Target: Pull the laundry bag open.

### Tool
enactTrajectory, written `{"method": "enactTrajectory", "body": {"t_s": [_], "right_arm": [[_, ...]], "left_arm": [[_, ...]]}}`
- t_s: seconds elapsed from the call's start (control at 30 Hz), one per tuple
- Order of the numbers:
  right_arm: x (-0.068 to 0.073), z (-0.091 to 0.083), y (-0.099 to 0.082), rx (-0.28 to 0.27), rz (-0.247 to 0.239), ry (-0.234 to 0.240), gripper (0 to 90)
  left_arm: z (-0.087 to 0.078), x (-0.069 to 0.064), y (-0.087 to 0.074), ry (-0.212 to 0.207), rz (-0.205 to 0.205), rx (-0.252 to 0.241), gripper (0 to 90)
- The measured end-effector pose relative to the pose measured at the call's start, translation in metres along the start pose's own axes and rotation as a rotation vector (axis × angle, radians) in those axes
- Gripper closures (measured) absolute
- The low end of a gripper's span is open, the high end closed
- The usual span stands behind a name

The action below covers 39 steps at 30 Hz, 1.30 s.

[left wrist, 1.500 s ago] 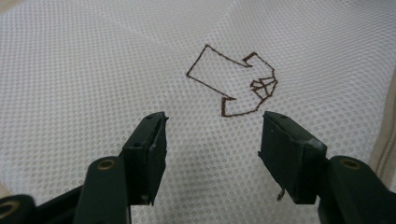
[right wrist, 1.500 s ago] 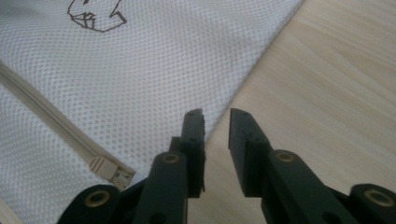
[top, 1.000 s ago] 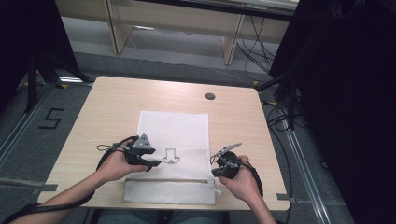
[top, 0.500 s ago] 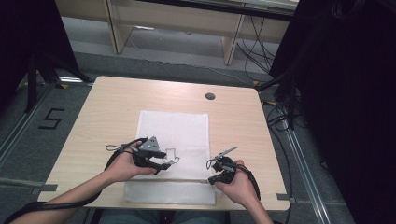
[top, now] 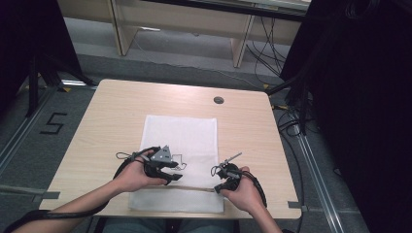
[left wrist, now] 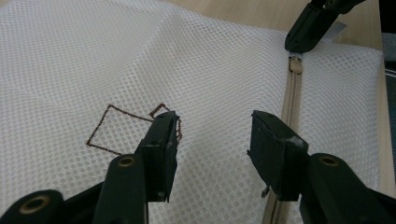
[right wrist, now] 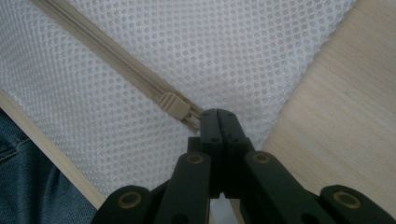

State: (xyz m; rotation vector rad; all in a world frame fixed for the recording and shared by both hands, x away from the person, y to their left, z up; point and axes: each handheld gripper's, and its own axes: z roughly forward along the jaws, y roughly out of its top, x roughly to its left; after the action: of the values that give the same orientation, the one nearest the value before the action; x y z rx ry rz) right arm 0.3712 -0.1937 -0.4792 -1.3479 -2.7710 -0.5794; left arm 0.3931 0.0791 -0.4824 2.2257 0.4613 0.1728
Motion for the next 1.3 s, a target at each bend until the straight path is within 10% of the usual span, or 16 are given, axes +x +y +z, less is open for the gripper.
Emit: {"method": "enactTrajectory", "body": {"t_s": [1.3], "right_arm": [[0.000, 0.005, 0.005, -0.028, 0.012, 0.034, 90.0]], "left_arm": [[0.063, -0.042, 0.040, -0.176, 0.118, 0.090, 69.7]]}}
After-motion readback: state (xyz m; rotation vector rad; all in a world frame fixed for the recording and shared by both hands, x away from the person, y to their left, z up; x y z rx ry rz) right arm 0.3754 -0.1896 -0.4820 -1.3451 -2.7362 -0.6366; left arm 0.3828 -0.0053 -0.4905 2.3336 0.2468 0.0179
